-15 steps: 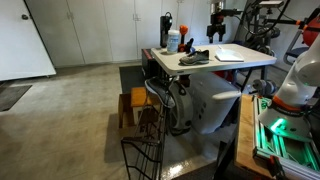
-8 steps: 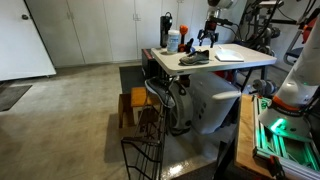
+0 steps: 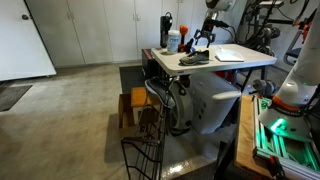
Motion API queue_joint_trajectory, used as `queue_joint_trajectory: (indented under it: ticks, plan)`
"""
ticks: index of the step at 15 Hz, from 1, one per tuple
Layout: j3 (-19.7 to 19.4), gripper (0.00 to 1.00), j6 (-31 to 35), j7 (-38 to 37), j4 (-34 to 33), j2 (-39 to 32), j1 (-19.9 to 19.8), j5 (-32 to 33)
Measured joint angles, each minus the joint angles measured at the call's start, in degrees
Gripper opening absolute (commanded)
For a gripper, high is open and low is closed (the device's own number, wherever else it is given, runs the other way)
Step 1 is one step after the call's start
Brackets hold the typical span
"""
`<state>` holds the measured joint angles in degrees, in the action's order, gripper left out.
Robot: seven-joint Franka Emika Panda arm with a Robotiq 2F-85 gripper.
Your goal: Remove the shoe from the table and put it on the top rack of the shoe rack next to the shoe on the shoe rack
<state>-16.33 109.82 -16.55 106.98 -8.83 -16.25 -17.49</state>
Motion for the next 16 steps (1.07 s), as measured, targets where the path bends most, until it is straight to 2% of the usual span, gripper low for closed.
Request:
queue_joint_trajectory:
  ticks: [4,7,12,16]
  plan:
    - [-0.9,1.0,9.7,-9.5,-0.5,-3.3,-0.1,0.8]
    - [-1.7,1.0,14.9,-17.9,-0.5,-5.3,0.1,4.2]
    - [-4.2,1.0,15.3,-33.2,-0.5,-7.0,0.4,13.8]
    - [-5.0,1.0,14.4,-37.6,-0.6,-8.4,0.2,15.8]
